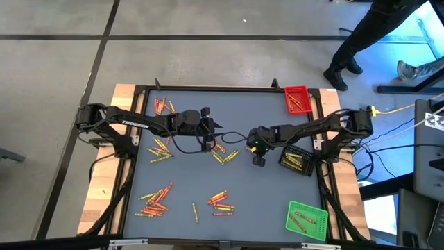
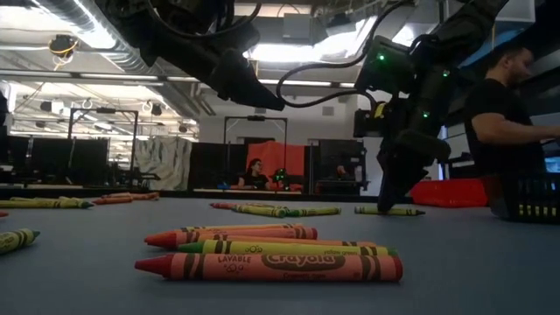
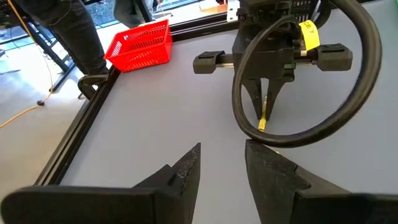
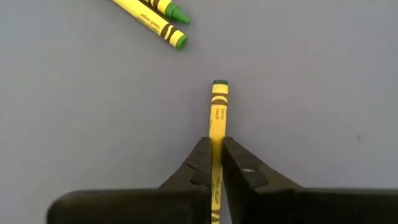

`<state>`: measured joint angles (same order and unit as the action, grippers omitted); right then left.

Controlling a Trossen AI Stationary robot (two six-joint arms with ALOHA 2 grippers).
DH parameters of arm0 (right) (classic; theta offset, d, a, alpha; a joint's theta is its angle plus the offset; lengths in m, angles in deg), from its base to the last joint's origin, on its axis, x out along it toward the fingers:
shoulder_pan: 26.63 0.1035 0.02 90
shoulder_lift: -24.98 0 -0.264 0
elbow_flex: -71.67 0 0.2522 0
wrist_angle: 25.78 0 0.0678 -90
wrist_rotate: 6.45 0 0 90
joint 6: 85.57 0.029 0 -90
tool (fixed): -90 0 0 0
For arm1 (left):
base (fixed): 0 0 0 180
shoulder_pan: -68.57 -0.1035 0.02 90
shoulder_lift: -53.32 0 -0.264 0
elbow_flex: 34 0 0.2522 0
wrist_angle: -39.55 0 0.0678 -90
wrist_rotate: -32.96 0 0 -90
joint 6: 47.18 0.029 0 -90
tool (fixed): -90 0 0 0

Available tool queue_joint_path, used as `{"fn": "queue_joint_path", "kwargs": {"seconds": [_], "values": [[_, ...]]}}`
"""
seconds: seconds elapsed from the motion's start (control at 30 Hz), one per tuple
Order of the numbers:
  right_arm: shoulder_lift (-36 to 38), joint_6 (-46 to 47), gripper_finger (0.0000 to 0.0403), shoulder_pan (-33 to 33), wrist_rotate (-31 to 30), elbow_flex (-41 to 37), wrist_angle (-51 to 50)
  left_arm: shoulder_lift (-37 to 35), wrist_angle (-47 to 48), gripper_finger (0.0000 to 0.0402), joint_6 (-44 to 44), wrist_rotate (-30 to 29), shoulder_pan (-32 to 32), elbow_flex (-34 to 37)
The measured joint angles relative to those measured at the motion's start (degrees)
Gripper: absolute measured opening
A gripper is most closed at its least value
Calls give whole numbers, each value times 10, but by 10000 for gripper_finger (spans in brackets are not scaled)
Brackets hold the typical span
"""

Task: Sort crayons
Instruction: Put the green crayon into the black basket

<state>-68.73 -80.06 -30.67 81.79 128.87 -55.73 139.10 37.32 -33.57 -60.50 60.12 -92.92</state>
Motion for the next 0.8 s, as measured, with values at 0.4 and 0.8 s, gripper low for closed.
{"fn": "queue_joint_path", "kwargs": {"seconds": [0.4,0.8], "values": [[176,27,14,-1,9,-2,-99,0,0,115,0,0,0,0],[383,144,14,-1,43,-2,-283,0,6,115,0,0,0,0]]}}
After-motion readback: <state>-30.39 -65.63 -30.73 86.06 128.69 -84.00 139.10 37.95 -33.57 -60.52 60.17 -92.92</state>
